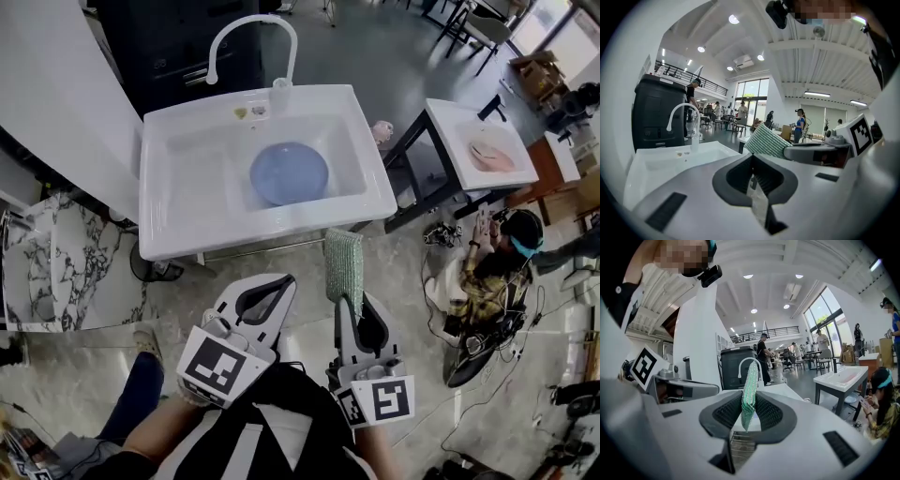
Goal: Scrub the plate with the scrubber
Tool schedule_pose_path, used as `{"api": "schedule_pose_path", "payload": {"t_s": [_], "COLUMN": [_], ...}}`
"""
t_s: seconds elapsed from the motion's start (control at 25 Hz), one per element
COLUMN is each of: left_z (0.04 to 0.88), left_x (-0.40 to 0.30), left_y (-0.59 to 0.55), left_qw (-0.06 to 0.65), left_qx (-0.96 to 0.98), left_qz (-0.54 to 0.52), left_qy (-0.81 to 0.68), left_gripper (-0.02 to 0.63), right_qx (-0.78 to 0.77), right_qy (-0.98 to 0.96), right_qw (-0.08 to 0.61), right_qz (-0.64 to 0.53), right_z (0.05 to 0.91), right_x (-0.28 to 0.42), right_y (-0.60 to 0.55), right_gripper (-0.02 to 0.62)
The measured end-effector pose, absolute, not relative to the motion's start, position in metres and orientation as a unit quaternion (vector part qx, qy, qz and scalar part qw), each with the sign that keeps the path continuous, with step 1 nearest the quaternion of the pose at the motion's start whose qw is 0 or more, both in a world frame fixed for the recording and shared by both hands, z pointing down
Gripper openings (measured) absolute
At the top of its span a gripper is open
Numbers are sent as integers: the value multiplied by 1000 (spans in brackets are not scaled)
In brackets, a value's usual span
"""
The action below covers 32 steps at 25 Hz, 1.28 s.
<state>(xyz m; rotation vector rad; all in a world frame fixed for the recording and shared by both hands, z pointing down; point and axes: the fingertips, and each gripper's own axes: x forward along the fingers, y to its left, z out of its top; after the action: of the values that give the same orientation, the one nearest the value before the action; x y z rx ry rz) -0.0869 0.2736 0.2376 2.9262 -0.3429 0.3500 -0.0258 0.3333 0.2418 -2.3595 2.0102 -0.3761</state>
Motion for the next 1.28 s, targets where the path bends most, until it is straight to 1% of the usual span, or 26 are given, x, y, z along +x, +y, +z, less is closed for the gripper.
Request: {"api": "schedule_pose_path", "payload": {"t_s": [0.4, 0.84, 1.28], "left_z": [242, 251, 254], "left_x": [-53, -45, -39], "left_y": [207, 172, 131], "left_qw": [84, 93, 117], "left_qx": [983, 981, 968], "left_qz": [113, 113, 112], "left_qy": [-114, -124, -192], "left_gripper": [-2, -2, -2], "right_qx": [-760, -756, -725], "right_qy": [638, 642, 675], "right_qw": [9, -2, -5], "right_qz": [-119, -129, -136], "right_z": [245, 251, 256], "right_x": [12, 24, 50], "right_y": [269, 235, 188], "right_gripper": [91, 91, 91]}}
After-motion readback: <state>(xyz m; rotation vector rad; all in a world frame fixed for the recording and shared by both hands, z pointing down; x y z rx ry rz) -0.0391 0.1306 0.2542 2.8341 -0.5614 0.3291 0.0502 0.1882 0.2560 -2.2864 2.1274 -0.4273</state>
